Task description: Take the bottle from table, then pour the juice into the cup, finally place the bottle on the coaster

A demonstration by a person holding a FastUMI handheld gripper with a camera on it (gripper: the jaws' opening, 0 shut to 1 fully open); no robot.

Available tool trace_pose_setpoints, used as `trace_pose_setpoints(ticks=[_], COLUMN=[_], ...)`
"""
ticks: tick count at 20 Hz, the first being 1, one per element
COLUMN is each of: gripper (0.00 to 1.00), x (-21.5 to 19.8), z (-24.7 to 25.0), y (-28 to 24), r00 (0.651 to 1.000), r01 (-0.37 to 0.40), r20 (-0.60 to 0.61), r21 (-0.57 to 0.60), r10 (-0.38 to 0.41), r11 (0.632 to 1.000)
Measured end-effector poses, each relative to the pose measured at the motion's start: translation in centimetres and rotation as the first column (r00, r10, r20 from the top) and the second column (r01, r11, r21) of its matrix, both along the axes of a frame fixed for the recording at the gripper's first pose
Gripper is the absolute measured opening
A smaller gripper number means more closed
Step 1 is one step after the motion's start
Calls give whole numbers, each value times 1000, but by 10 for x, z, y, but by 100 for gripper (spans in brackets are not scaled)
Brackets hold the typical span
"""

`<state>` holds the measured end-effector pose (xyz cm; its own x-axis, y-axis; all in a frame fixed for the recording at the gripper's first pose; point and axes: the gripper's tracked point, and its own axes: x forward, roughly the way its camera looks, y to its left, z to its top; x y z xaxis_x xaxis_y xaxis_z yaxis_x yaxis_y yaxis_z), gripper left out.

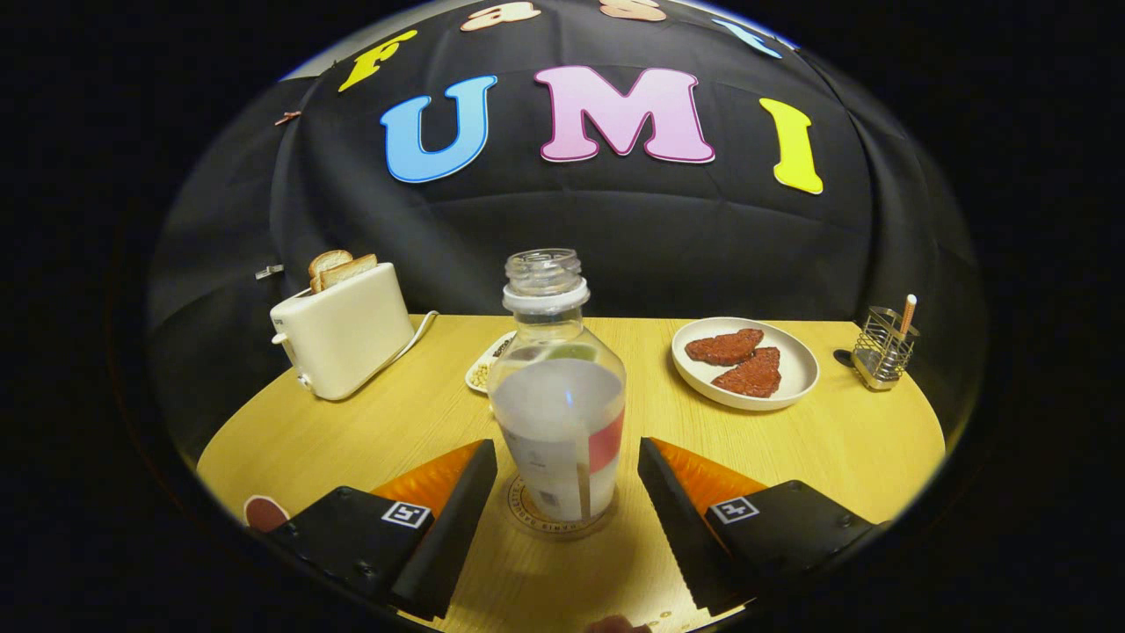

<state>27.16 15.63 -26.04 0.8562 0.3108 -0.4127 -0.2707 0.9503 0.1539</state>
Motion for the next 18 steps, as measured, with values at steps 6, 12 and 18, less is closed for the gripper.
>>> trace_pose_setpoints(ticks=[6, 12, 18], gripper=[99, 98, 98], x=[-63, -116, -165], z=[48, 143, 220], y=[-33, -97, -163], r00=[1000, 975, 926], r01=[17, 129, 245], r20=[19, 183, 300], r21=[-16, -20, -10], r10=[-16, -123, -230], r11=[1000, 991, 970])
